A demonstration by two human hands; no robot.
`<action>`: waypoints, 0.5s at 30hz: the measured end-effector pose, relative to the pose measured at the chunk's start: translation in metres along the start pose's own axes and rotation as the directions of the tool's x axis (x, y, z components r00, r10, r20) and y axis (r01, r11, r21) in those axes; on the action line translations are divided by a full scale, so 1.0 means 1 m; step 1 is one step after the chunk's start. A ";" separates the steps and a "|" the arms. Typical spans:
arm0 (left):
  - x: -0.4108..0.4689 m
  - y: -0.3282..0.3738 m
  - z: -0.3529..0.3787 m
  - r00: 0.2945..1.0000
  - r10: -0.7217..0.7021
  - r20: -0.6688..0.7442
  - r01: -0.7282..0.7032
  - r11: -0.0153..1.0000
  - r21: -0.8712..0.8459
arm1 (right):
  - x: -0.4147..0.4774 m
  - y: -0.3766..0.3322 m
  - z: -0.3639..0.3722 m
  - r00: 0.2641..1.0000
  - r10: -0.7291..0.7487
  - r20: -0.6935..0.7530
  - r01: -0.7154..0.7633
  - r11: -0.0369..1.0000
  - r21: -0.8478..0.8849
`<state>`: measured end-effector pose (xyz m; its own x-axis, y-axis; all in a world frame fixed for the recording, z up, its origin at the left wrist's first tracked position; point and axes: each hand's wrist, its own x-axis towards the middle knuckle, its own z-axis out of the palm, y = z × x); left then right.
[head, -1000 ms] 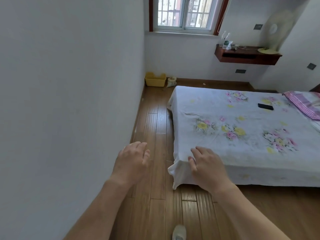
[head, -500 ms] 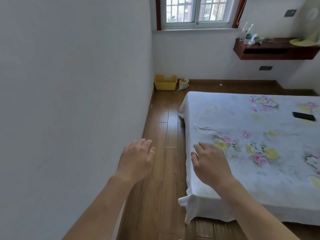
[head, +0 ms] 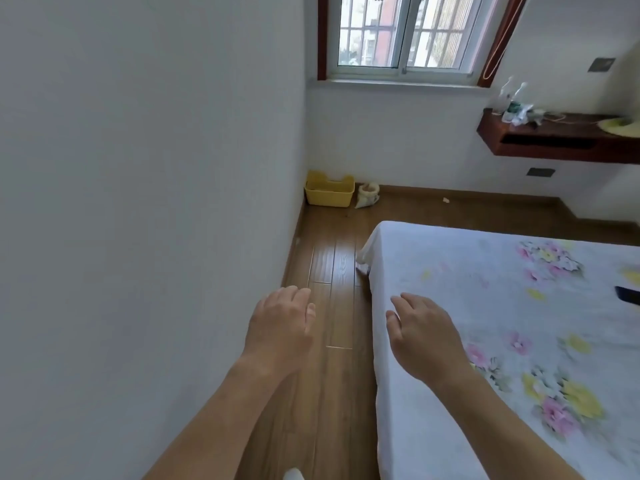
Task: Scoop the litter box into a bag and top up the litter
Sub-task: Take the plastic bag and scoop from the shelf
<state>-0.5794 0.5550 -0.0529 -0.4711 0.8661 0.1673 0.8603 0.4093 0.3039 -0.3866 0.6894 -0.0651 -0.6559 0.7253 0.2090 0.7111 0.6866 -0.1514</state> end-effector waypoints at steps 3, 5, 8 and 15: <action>0.063 -0.011 0.010 0.999 0.026 0.025 -0.025 0.999 -0.030 | 0.053 0.005 0.008 0.999 0.038 -0.001 -0.038 0.999 -0.024; 0.105 -0.013 0.013 0.997 0.064 0.037 -0.064 0.998 -0.023 | 0.085 0.012 0.011 0.997 0.074 -0.013 -0.075 0.997 -0.029; 0.163 -0.014 0.017 0.994 0.101 0.039 -0.100 0.995 -0.016 | 0.130 0.026 0.017 0.994 0.110 -0.028 -0.111 0.993 -0.031; 0.309 -0.015 0.054 0.985 0.154 0.076 -0.156 0.987 0.028 | 0.258 0.080 0.059 0.986 0.152 -0.068 -0.154 0.988 -0.028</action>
<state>-0.7276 0.8317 -0.0562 -0.3171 0.9380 0.1402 0.9285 0.2770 0.2473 -0.5137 0.9341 -0.0803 -0.5217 0.8161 0.2486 0.8102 0.5652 -0.1552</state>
